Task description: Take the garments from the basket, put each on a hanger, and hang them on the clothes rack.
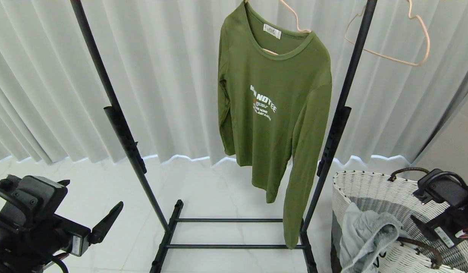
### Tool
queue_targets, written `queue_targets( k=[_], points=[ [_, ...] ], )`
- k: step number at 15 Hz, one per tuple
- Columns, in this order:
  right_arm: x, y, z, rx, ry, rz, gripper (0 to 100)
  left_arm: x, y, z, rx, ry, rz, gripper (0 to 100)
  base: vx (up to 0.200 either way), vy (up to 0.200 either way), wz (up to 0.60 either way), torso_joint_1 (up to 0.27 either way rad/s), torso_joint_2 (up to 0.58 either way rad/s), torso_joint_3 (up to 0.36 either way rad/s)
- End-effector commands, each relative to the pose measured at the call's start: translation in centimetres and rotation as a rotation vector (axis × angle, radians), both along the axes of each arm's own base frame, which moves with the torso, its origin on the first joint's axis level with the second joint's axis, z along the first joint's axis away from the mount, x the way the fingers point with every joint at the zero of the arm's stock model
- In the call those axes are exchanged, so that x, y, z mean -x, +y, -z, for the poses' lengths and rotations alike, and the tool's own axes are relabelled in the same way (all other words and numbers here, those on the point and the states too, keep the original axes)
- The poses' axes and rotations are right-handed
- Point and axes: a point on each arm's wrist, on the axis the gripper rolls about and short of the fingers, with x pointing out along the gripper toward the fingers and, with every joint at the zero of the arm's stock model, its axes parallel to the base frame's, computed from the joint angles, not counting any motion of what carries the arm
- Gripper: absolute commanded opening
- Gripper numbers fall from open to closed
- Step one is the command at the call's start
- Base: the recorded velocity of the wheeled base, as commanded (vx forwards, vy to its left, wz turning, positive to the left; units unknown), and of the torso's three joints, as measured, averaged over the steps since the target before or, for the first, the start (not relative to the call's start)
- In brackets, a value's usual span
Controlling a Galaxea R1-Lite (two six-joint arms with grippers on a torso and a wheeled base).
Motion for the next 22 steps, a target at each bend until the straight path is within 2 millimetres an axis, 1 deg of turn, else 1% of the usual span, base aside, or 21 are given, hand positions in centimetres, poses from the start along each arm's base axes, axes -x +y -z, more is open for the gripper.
queue_targets(
  k=[1,2,3,5,9,10,13,15,16,18,19,20,22],
  points=[
    [0.1,0.0,2.2,0.023,0.102,-0.005,100,0.1,0.0,0.6,-0.007,0.028,0.0,100,0.0,0.0,0.0,0.0,0.0,0.0],
    [0.4,0.0,3.0,0.027,0.14,-0.007,100,0.3,-0.1,0.7,-0.008,0.032,0.011,100,0.0,0.0,0.0,0.0,0.0,0.0],
    [0.5,-0.1,3.4,0.027,0.157,-0.013,100,0.3,-0.2,0.8,-0.007,0.034,0.022,100,0.0,0.0,0.0,0.0,0.0,0.0],
    [0.9,0.1,4.4,-0.006,0.217,-0.094,100,0.5,-0.5,0.9,-0.008,0.04,0.046,100,0.0,0.0,0.0,0.0,0.0,0.0],
    [0.3,0.2,4.9,-0.01,0.249,-0.096,100,0.5,-0.8,1.0,-0.007,0.046,0.067,100,0.0,0.0,0.0,0.0,0.0,0.0],
    [-0.5,0.3,5.4,-0.01,0.256,-0.089,100,0.5,-1.0,1.1,-0.006,0.049,0.081,100,0.0,0.0,0.0,0.0,0.0,0.0],
    [-2.0,0.5,6.3,-0.019,0.233,-0.078,100,0.6,-1.0,1.0,-0.005,0.046,0.081,100,0.0,0.0,0.0,0.0,0.0,0.0],
    [-2.5,0.5,6.7,-0.013,0.232,-0.071,100,0.6,-1.0,1.0,-0.005,0.046,0.082,100,0.0,0.0,0.0,0.0,0.0,0.0],
    [-2.5,0.5,6.9,-0.009,0.24,-0.062,0,0.6,-1.0,1.0,-0.007,0.046,0.081,100,0.0,0.0,0.0,0.0,0.0,0.0],
    [-2.7,0.3,6.8,-0.014,0.236,-0.043,0,0.5,-1.0,1.0,-0.006,0.048,0.081,100,0.0,0.0,0.0,0.0,0.0,0.0],
    [-2.6,0.3,6.5,-0.02,0.219,-0.036,0,0.6,-1.0,1.1,-0.005,0.051,0.079,100,0.0,0.0,0.0,0.0,0.0,0.0],
    [-2.7,0.4,5.8,-0.025,0.181,-0.035,0,0.7,-1.0,1.1,-0.009,0.047,0.077,100,0.0,0.0,0.0,0.0,0.0,0.0],
    [-3.4,1.1,2.1,-0.051,0.023,-0.072,0,1.2,-0.8,0.9,-0.012,0.02,0.073,100,0.0,0.0,0.0,0.0,0.0,0.0]
  ],
)
